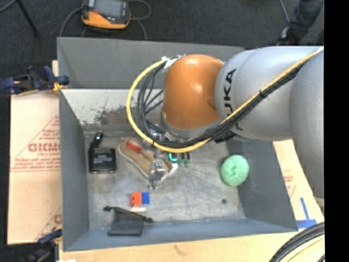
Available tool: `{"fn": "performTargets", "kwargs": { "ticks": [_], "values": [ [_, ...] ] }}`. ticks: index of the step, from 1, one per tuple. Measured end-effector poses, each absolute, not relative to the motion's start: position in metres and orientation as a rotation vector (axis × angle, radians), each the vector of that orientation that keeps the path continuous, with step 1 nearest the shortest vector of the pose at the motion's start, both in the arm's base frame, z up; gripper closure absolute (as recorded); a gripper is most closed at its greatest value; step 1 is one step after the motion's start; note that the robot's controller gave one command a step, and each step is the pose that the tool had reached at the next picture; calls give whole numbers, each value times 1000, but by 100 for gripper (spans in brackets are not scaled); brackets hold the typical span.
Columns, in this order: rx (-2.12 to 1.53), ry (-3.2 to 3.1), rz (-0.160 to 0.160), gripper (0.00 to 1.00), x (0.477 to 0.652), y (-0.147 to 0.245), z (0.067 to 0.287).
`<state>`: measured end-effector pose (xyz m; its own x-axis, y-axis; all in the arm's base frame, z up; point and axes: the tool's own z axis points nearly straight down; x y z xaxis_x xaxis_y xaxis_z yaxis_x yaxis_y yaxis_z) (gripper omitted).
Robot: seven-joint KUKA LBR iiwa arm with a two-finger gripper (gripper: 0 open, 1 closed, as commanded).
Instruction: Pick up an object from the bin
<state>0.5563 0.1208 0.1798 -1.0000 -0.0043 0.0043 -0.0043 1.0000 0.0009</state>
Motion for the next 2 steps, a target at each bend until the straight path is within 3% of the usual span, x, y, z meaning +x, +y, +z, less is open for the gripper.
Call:
{"fn": "performTargets", "kwargs": {
  "ticks": [2],
  "values": [
    [3,-3145,-3,0,558,120,184]
  ]
}}
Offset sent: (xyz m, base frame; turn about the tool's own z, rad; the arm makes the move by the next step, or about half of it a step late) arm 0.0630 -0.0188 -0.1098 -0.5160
